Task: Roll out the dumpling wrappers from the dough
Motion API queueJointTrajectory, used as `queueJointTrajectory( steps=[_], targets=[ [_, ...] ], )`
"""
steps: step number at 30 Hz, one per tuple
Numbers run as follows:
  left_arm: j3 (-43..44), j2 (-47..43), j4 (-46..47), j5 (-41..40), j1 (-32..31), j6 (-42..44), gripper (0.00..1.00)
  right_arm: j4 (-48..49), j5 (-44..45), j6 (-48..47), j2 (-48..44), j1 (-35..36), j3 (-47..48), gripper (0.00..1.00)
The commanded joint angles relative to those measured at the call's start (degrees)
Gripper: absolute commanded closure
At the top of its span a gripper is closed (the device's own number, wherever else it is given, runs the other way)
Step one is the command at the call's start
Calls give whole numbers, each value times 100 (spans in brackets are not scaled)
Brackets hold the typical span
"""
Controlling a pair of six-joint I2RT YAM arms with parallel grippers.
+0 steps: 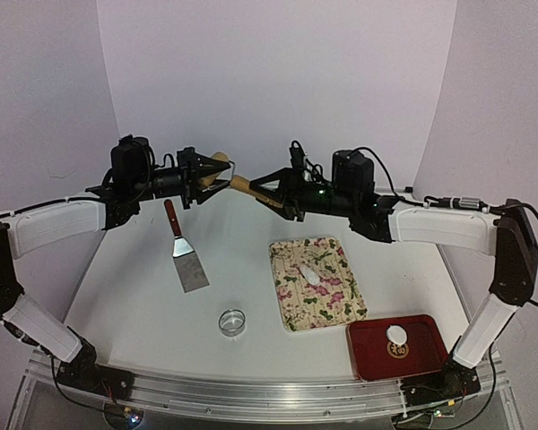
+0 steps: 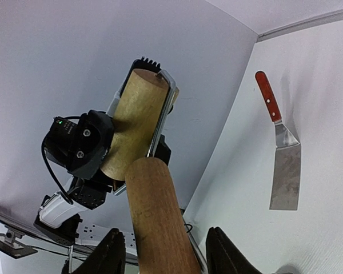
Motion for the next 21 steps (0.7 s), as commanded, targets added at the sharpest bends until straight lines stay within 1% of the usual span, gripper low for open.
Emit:
queueJointTrajectory(
  steps=[1,5,6,7,8,9,10,12,13,16,19,21],
  targets=[
    [-62,20,404,-93,-15,186,100,427,-32,112,-62,13,164,66],
    [-30,104,148,-78,-18,564,100,312,241,154,-230,-18,-20,90],
    [-8,129,85,-53,-15,670,97,187,384,118,-297,-33,-58,97],
    [35,153,-16,-32,-15,821,89,-59,537,38,-386,-51,-69,100],
    [102,164,-198,-39,-15,1028,80,-408,707,-98,-480,-66,-53,100],
    [211,170,-464,-68,-15,1288,63,-840,917,-287,-580,-73,-4,100],
    [321,169,-730,-145,-15,1558,42,-1304,1201,-474,-684,-77,71,100],
    [581,150,-1439,-333,-15,2154,21,-2066,1697,-764,-871,-106,189,100],
    [730,145,-1843,-465,-15,2429,14,-2461,1917,-893,-971,-127,247,100],
    [1147,247,-3054,-855,-17,3523,8,-3327,2365,-1111,-1179,-209,355,100],
    [1512,517,-4068,-1175,-34,4626,6,-4227,2881,-1217,-1329,-322,504,100],
    [1693,846,-4514,-1425,-71,5391,7,-5118,3283,-1216,-1305,-458,739,100]
  ],
)
